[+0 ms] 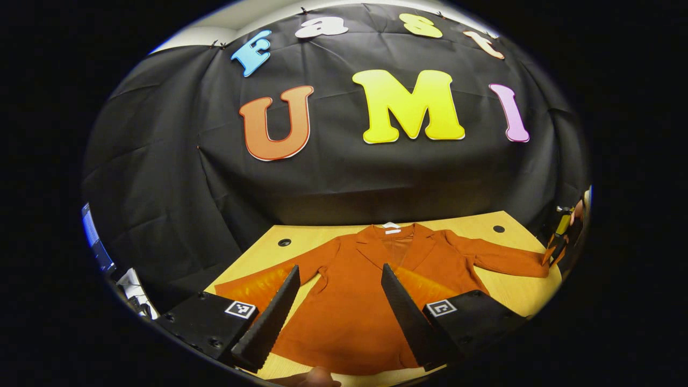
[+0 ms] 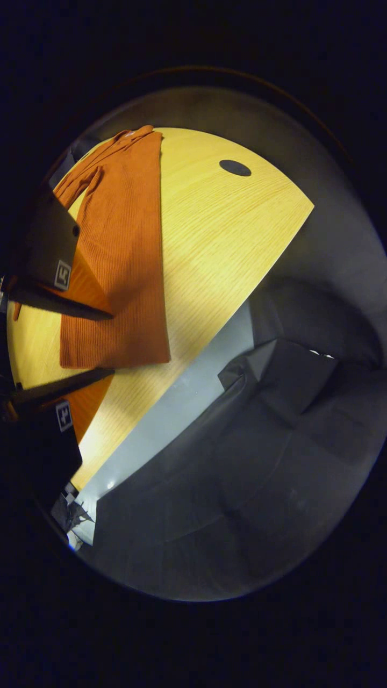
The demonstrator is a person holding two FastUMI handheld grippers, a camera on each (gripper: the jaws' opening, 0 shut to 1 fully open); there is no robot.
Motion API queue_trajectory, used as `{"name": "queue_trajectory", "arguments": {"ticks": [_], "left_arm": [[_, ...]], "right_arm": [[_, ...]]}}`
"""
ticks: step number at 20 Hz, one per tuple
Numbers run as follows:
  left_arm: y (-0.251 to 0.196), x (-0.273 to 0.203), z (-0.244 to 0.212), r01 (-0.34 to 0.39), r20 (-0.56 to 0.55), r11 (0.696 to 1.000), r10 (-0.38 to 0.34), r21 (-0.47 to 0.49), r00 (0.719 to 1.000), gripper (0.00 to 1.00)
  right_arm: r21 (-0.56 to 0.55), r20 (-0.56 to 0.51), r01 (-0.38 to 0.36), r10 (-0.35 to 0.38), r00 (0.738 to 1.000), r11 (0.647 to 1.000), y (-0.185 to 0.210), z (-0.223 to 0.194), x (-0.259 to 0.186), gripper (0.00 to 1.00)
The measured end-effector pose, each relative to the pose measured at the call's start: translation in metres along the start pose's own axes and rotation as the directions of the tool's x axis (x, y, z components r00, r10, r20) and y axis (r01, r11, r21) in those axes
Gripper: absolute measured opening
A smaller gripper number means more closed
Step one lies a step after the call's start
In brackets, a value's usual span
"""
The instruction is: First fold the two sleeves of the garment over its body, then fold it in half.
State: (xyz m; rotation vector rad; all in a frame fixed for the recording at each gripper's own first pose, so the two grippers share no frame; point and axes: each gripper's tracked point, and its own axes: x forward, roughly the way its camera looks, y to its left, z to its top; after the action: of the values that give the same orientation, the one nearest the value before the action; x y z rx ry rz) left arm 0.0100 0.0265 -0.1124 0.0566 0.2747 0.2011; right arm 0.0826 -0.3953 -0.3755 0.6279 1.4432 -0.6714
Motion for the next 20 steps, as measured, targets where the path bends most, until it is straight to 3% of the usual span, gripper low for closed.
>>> {"name": "queue_trajectory", "arguments": {"ticks": [1, 2, 3, 5, 7, 10, 11, 13, 14, 20], "left_arm": [[0.0, 0.0, 0.001, 0.002, 0.005, 1.0, -0.002, 0.007, 1.0, 0.99], [0.002, -0.001, 0.002, 0.0, 0.007, 1.0, 0.0, 0.016, 1.0, 0.99], [0.003, -0.001, 0.003, 0.0, 0.01, 1.0, 0.0, 0.02, 1.0, 0.99], [0.003, -0.002, 0.002, 0.002, 0.007, 1.0, -0.003, 0.026, 1.0, 0.98], [0.003, -0.001, 0.0, 0.005, 0.001, 1.0, -0.005, 0.029, 1.0, 0.99], [0.003, -0.001, 0.0, 0.005, 0.003, 1.0, -0.005, 0.026, 1.0, 0.99], [0.004, -0.001, 0.0, 0.005, 0.005, 1.0, -0.005, 0.027, 1.0, 0.99], [0.004, -0.001, 0.004, 0.009, 0.019, 1.0, -0.009, 0.026, 1.0, 0.99], [0.004, -0.001, 0.005, 0.011, 0.024, 1.0, -0.011, 0.027, 1.0, 0.99], [0.006, 0.007, 0.002, 0.039, 0.024, 0.999, -0.039, -0.001, 0.999, 0.99]], "right_arm": [[0.008, -0.008, -0.021, 0.021, 1.0, 1.0, 0.004, 0.001, 0.0, 0.56], [0.009, -0.016, -0.048, 0.048, 0.999, 0.999, 0.009, -0.002, 0.002, 0.46], [0.013, -0.018, -0.084, 0.084, 0.996, 0.996, 0.017, -0.005, 0.005, 0.46], [0.023, -0.021, -0.093, 0.094, 0.995, 0.995, 0.023, -0.006, 0.005, 0.2], [0.0, -0.01, -0.079, 0.079, 0.997, 0.997, 0.021, -0.006, 0.005, 0.25], [0.025, 0.009, -0.06, 0.06, 0.998, 0.998, 0.019, -0.002, 0.01, 0.14], [0.018, 0.011, -0.068, 0.068, 0.998, 0.998, 0.019, -0.001, 0.004, 0.1], [0.026, 0.023, -0.091, 0.09, 0.996, 0.996, 0.017, 0.0, 0.001, 0.1], [0.031, 0.032, -0.107, 0.106, 0.994, 0.994, 0.02, 0.001, -0.007, 0.01], [-0.088, 0.131, -0.188, 0.199, 0.971, 0.978, 0.051, -0.009, -0.075, 0.01]]}}
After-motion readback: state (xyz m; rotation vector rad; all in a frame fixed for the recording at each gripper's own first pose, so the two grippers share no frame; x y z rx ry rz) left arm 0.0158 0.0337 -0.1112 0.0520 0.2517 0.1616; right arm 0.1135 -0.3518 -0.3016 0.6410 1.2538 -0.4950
